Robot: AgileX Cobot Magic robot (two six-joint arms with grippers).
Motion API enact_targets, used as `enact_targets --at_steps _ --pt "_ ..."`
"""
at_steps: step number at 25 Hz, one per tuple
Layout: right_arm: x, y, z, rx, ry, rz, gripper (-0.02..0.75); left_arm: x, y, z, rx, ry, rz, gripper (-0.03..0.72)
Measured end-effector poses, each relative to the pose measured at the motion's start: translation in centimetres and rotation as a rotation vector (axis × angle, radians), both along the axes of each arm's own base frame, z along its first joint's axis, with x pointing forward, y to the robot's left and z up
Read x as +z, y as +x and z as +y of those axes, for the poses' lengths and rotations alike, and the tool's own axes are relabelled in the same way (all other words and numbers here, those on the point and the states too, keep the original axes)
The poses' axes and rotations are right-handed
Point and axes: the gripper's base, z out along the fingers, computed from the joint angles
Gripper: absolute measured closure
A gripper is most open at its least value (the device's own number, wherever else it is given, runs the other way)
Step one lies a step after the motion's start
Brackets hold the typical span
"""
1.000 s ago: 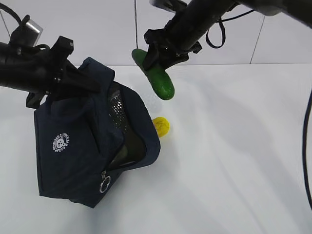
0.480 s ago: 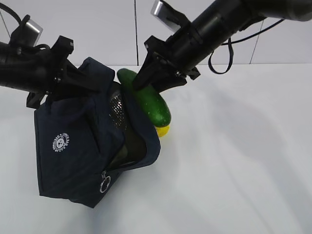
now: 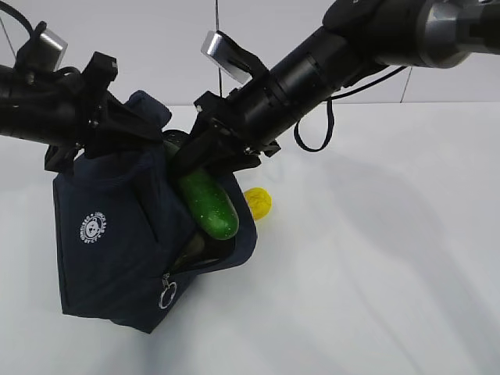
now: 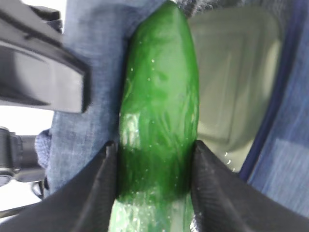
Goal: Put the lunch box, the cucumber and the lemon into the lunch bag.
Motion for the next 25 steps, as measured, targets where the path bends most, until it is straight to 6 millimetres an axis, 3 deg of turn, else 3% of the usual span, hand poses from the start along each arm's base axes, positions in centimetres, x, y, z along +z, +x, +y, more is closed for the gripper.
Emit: enact_targets --at_steps 7,15,21,25 --pt "-0.6 0.8 0.3 -0.040 0.007 -0.067 0.386 0.0 0.0 0.0 -0.001 -0.006 0.002 0.694" --pt "-4.9 2.2 1.5 -0.082 0.111 -0.002 0.386 0.0 0.0 -0.1 -0.006 -0.008 0.005 0.693" --pt "-4.9 2.6 1.8 -0.080 0.170 -0.068 0.376 0.0 -0.1 -0.1 -0.009 -0.010 0.006 0.694" --pt "-4.9 2.7 1.8 -0.065 0.178 -0.103 0.296 0.0 -0.1 -0.1 -0.009 -0.010 0.006 0.694"
